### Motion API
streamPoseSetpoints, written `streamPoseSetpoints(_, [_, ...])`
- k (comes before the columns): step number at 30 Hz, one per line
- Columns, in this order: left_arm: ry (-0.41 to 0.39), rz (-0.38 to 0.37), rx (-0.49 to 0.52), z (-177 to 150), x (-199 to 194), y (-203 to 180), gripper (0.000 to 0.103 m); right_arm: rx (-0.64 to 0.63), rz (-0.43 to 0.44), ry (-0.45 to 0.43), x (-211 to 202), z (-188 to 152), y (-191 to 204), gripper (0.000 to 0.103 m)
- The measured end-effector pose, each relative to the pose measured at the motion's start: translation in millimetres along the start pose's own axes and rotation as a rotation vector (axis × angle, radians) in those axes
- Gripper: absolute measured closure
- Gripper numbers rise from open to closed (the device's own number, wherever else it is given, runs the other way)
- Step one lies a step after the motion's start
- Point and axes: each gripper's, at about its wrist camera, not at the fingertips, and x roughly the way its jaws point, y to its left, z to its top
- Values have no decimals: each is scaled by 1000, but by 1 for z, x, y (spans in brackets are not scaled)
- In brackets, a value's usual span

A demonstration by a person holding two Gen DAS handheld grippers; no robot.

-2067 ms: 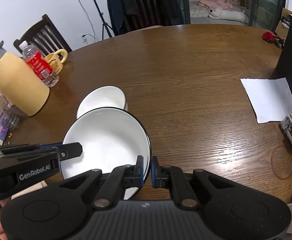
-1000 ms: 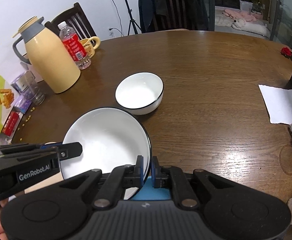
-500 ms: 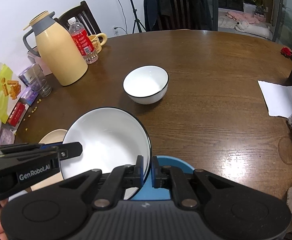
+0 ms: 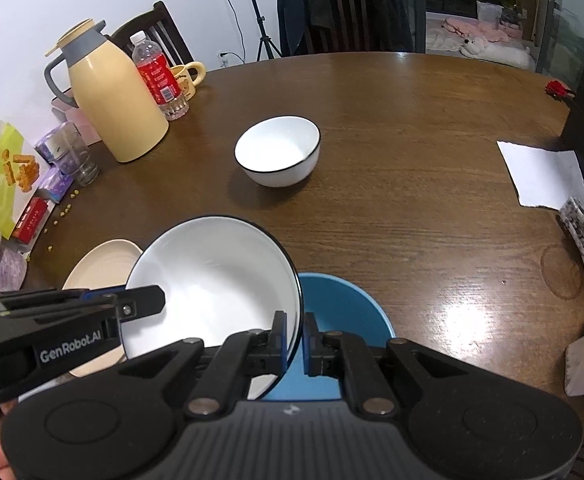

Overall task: Organize plates and bowls
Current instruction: 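Lower the held white bowl into the blue bowl with both grippers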

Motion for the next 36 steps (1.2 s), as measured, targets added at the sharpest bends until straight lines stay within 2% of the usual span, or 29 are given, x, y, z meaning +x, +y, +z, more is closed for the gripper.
streamPoseSetpoints(14, [31, -21, 18, -13, 12, -24, 94, 34, -25, 15, -4, -17, -27, 96])
streamPoseSetpoints(36, [113, -12, 37, -15, 48, -32, 94, 57, -39, 81, 28, -19, -47, 96])
